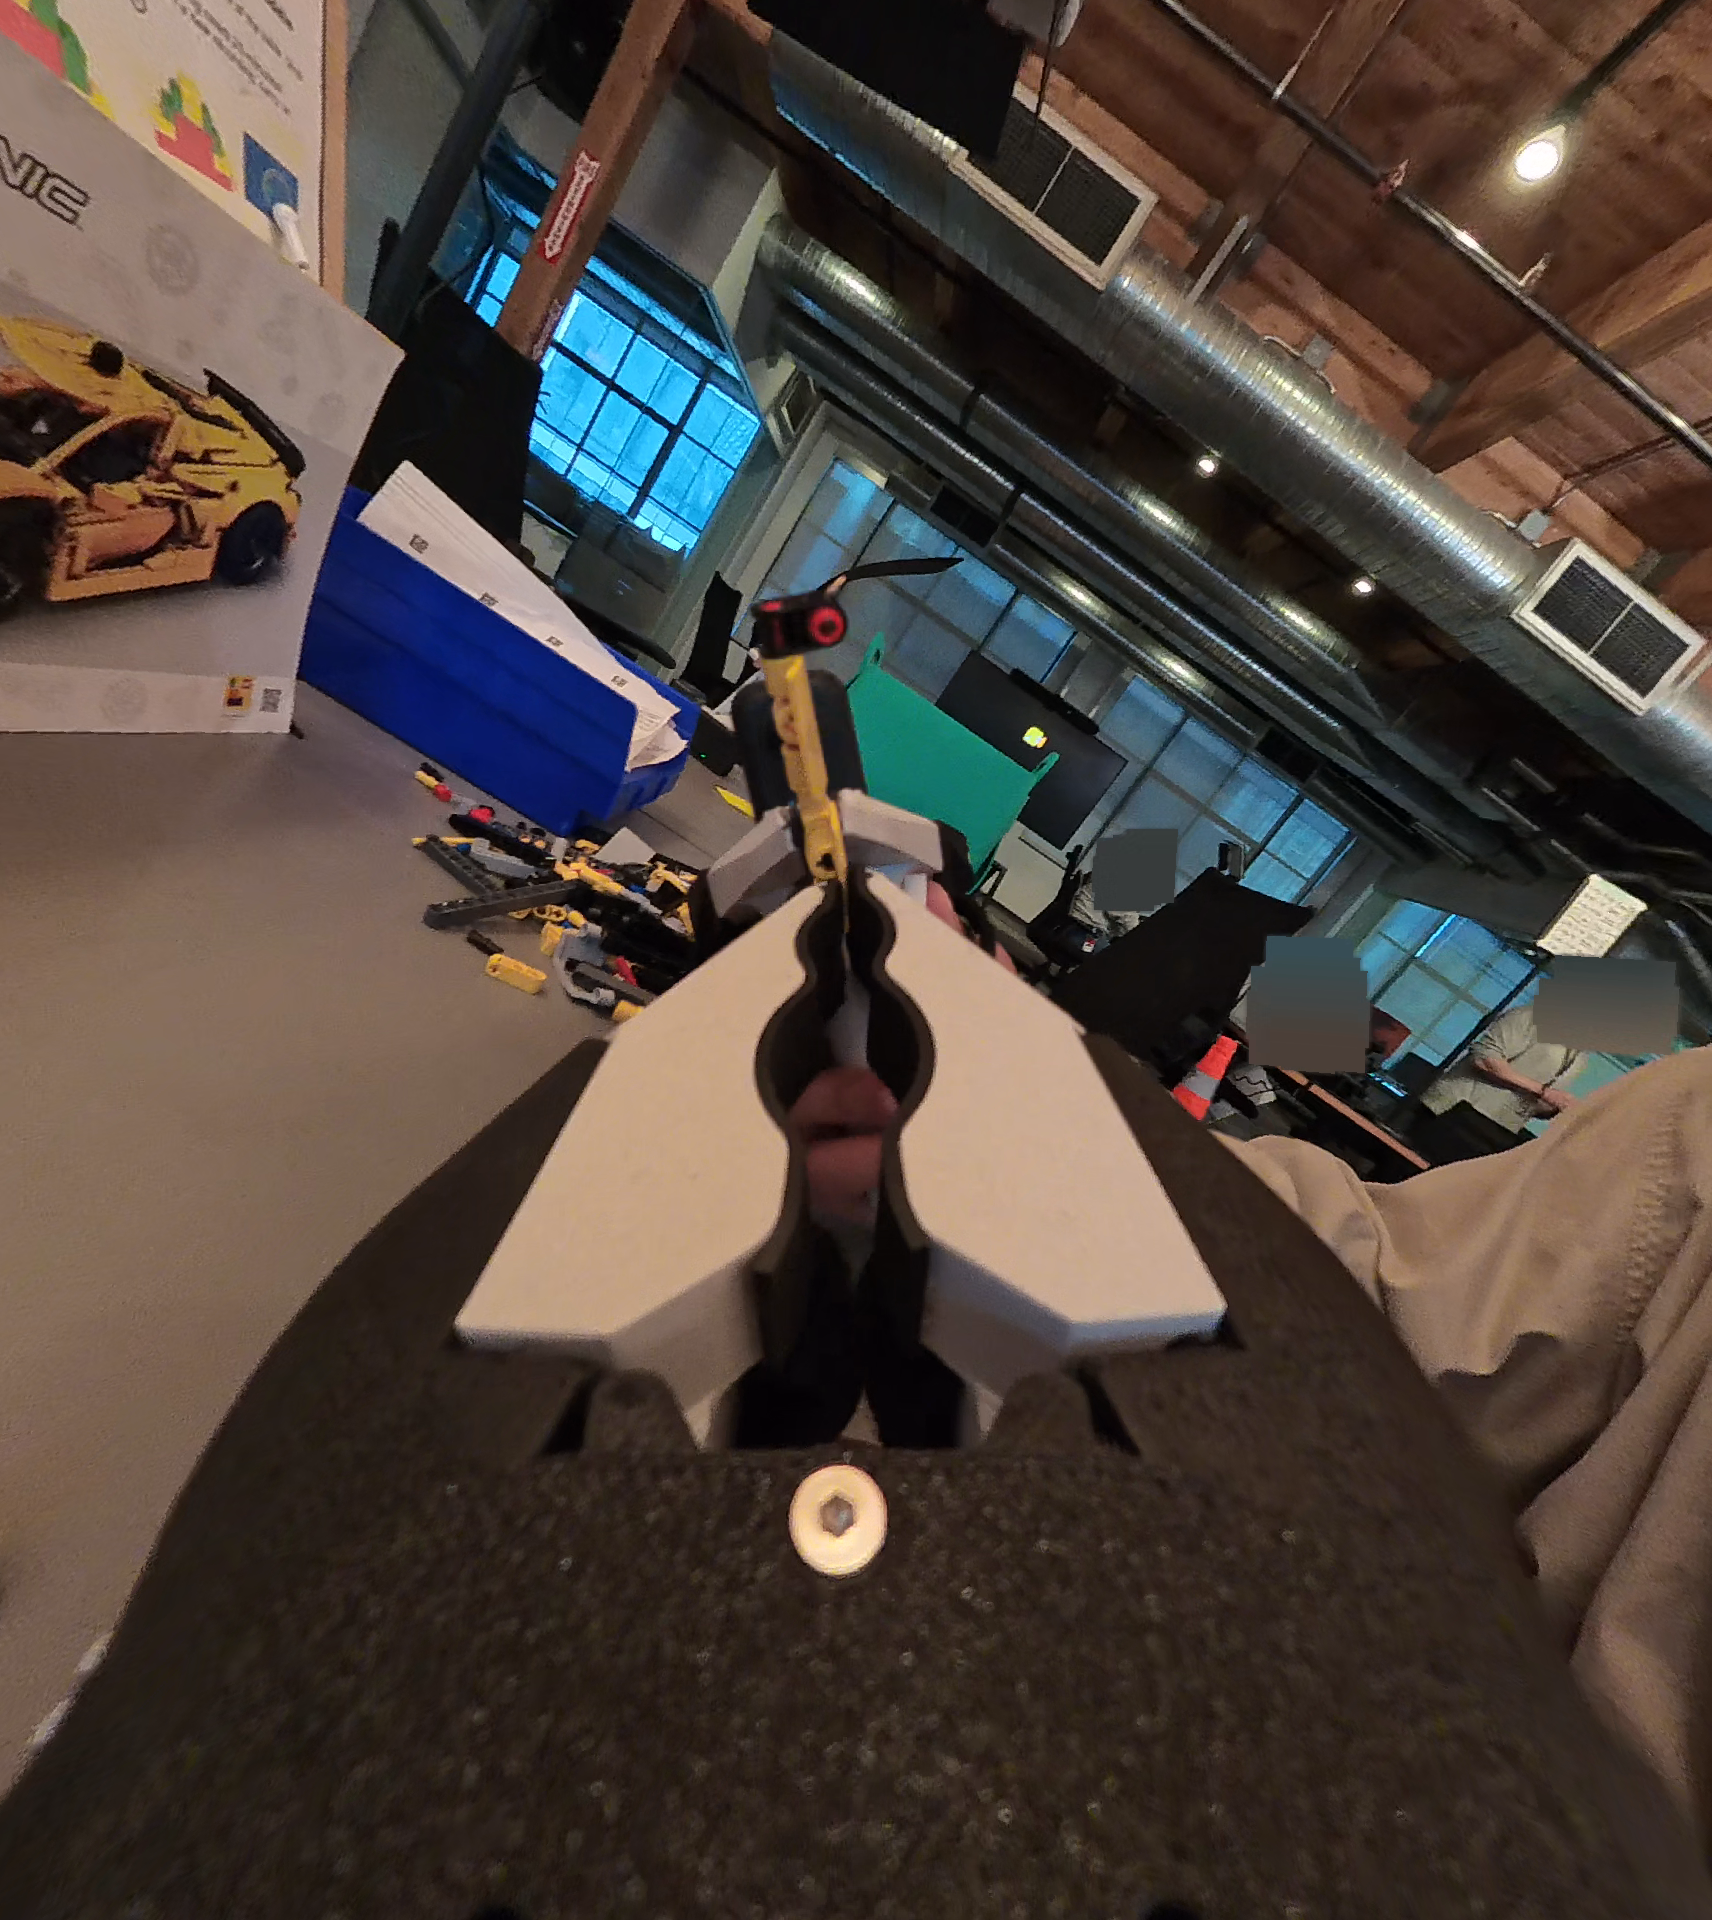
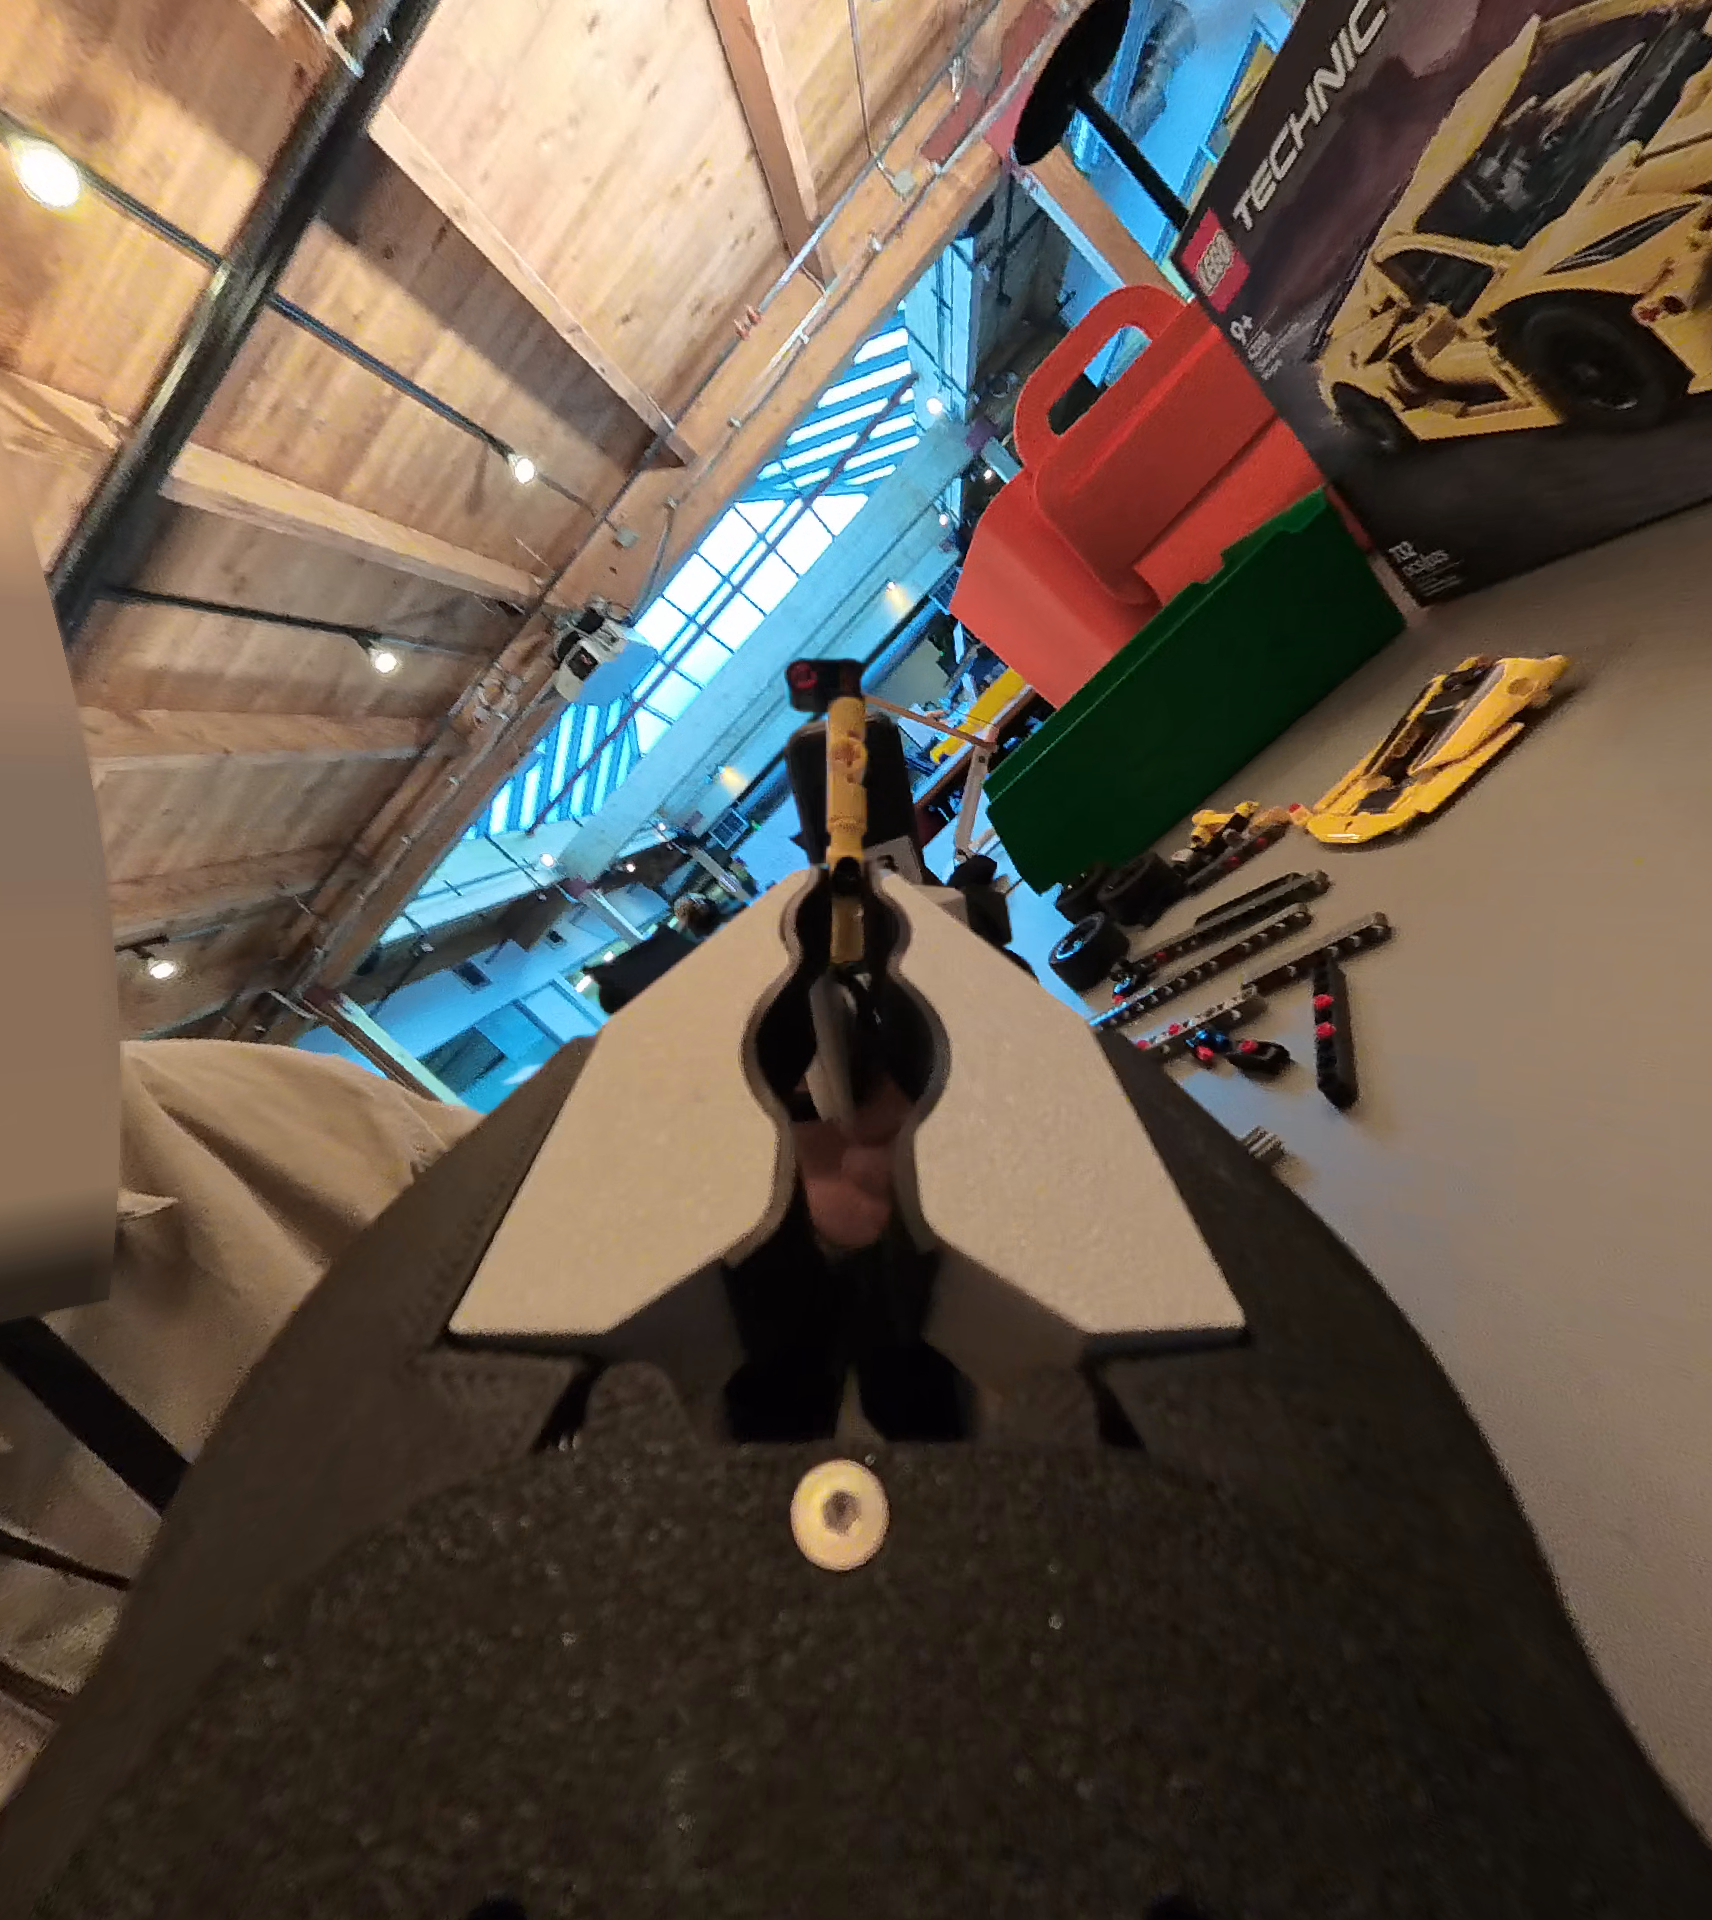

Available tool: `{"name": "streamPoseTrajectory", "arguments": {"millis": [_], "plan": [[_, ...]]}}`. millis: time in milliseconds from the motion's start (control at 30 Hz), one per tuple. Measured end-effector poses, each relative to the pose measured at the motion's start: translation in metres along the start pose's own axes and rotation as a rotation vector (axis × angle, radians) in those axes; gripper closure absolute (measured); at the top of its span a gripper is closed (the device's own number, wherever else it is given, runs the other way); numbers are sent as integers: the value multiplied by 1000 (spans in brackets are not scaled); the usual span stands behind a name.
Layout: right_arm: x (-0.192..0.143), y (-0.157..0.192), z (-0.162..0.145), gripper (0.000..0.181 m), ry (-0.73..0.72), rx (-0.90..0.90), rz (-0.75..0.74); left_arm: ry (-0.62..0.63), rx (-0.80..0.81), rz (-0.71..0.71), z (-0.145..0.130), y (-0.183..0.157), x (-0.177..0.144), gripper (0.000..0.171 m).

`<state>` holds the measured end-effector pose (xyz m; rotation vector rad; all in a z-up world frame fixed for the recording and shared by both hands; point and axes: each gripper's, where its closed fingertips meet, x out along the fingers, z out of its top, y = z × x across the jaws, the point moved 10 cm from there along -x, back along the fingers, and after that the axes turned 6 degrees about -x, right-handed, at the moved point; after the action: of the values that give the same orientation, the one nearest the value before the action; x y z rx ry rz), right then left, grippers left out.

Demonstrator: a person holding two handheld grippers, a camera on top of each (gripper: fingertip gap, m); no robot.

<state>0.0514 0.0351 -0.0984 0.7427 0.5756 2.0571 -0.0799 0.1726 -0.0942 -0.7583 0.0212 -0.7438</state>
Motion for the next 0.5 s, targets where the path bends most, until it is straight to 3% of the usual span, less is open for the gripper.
{"name": "streamPoseTrajectory", "arguments": {"millis": [500], "plan": [[-3,5,7,177,39,-62,-47,0,45,27,2,-2,-2,171]]}}
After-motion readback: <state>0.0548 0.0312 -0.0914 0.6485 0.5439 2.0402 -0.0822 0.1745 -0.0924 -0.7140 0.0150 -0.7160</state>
